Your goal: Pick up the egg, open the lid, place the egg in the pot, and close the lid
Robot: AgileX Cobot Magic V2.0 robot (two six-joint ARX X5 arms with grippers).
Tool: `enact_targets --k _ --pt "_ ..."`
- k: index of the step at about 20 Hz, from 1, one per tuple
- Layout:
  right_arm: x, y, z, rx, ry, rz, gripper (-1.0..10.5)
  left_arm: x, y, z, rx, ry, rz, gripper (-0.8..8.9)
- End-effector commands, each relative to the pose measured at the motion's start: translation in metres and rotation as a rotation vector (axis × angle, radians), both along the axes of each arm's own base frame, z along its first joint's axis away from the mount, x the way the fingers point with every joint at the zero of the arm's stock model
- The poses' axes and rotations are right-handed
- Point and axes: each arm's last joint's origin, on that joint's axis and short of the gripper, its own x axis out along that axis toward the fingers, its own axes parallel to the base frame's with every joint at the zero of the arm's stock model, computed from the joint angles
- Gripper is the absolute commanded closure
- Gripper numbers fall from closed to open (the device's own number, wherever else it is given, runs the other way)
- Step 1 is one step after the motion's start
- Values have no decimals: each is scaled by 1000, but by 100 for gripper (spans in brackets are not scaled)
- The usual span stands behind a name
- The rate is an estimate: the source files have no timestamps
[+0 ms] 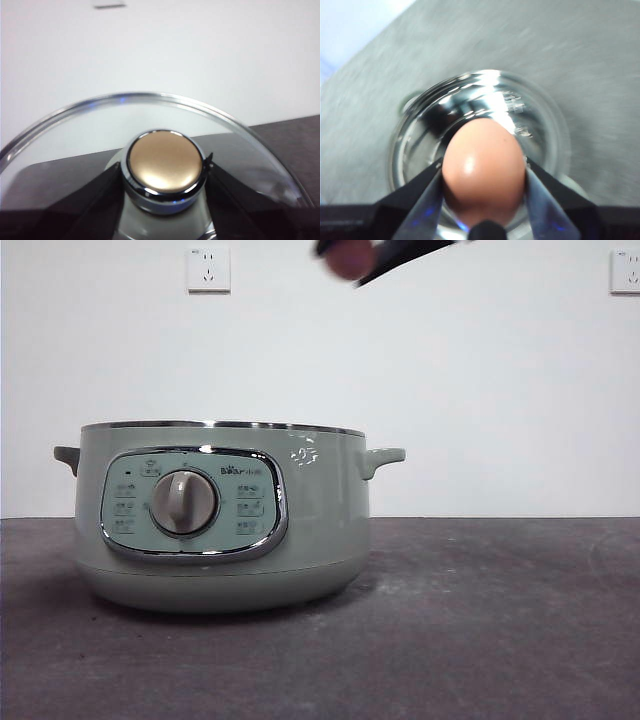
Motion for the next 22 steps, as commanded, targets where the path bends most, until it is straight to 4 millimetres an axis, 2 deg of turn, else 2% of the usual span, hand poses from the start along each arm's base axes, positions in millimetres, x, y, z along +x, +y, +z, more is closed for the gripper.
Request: enact_targets --k 1,4,8,11,15,19,22 --pt "26 28 -13 -80 29 61 959 -16 10 9 -11 -58 42 822" --pt "53 62 -35 -165 85 119 959 -31 18 8 -7 -50 48 822" --pt "75 96 -75 -241 129 173 959 -34 20 3 17 -10 69 822" --pt "84 108 -106 -292 158 205 959 -34 20 2 22 0 69 822" --pt "91 115 -139 -340 206 221 959 -34 20 2 23 2 68 822" --pt "96 118 -163 -414 218 218 959 -31 18 1 30 14 66 822" --pt "95 119 -165 -423 221 231 936 -28 17 0 37 27 66 822"
